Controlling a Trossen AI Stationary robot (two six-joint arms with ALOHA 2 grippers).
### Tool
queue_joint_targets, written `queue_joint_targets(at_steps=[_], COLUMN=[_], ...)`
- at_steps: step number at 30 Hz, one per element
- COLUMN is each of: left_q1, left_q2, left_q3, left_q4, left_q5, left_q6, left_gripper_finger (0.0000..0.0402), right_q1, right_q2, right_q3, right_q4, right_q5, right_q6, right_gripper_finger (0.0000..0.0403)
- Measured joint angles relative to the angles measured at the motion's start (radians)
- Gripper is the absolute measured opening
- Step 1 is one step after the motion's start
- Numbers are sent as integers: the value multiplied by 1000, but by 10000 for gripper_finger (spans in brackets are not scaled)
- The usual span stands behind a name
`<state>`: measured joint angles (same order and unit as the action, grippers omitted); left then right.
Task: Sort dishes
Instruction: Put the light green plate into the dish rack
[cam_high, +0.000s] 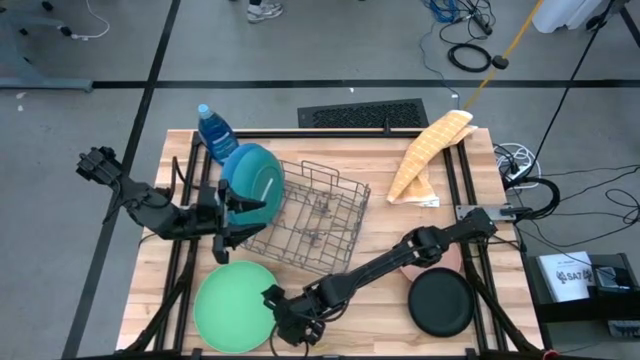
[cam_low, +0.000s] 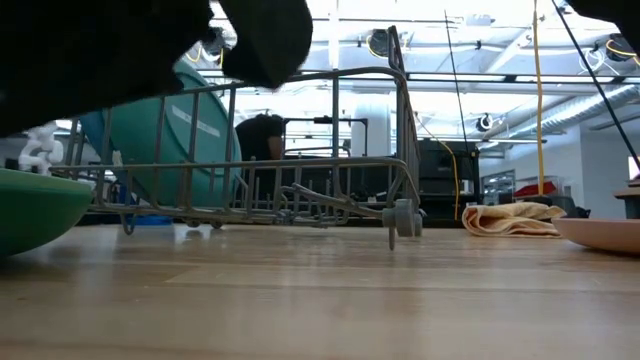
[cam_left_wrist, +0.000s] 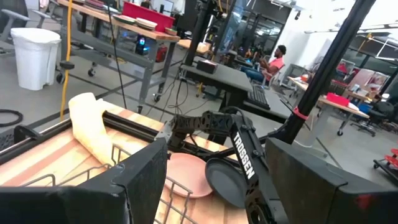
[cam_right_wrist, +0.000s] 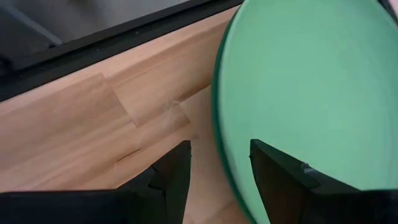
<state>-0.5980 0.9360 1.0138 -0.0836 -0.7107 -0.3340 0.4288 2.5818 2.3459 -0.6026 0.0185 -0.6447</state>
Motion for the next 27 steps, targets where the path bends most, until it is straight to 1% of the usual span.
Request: queue_joint_targets(at_steps=[7,11,27], left_q1=[0,0,0], left_q2=[0,0,0], left_q3=[0,0,0], left_q4=[0,0,0], left_q5=[-5,-7,-8], left_q6=[8,8,8], left_gripper_finger=[267,267,267], right_q1=[-13,-18,-25], right_q2=[2,3,3], right_q3=[0,0,-1], right_q4=[8,8,7], right_q5=[-21,-21,-25], right_q6=[2,3,-26], right_gripper_finger=[106,88,84])
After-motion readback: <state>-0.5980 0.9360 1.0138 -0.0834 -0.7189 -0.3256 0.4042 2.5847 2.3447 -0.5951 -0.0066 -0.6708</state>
